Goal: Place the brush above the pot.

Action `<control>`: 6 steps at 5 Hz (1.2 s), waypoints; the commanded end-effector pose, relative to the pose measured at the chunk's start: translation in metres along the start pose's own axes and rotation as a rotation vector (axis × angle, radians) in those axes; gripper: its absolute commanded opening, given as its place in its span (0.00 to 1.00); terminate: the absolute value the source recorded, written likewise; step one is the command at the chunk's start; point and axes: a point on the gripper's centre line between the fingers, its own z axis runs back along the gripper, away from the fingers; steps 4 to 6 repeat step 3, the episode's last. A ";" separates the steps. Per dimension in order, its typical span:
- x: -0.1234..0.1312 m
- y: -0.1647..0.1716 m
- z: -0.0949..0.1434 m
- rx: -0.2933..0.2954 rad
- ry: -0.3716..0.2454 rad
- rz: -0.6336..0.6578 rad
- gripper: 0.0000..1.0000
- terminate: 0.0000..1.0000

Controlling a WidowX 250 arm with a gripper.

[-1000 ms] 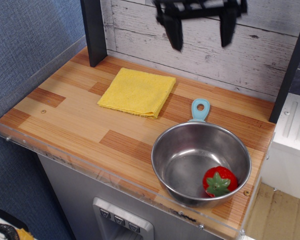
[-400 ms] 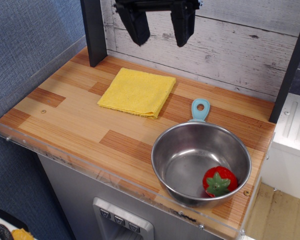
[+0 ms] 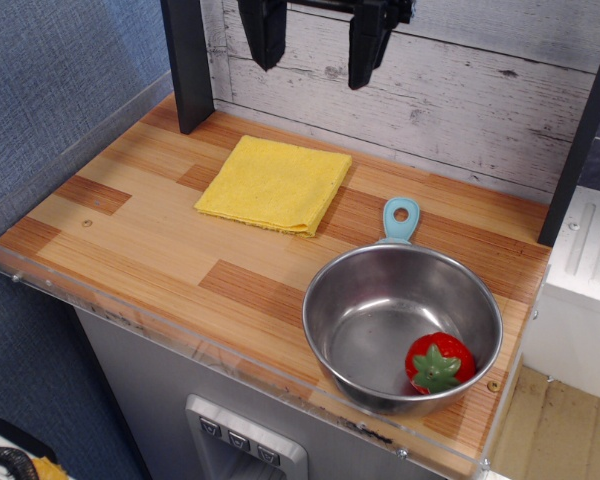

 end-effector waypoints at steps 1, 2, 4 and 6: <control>0.001 0.003 0.008 -0.064 -0.063 -0.018 1.00 0.00; 0.001 0.003 0.008 -0.064 -0.063 -0.018 1.00 0.00; 0.001 0.003 0.008 -0.064 -0.063 -0.018 1.00 1.00; 0.001 0.003 0.008 -0.064 -0.063 -0.018 1.00 1.00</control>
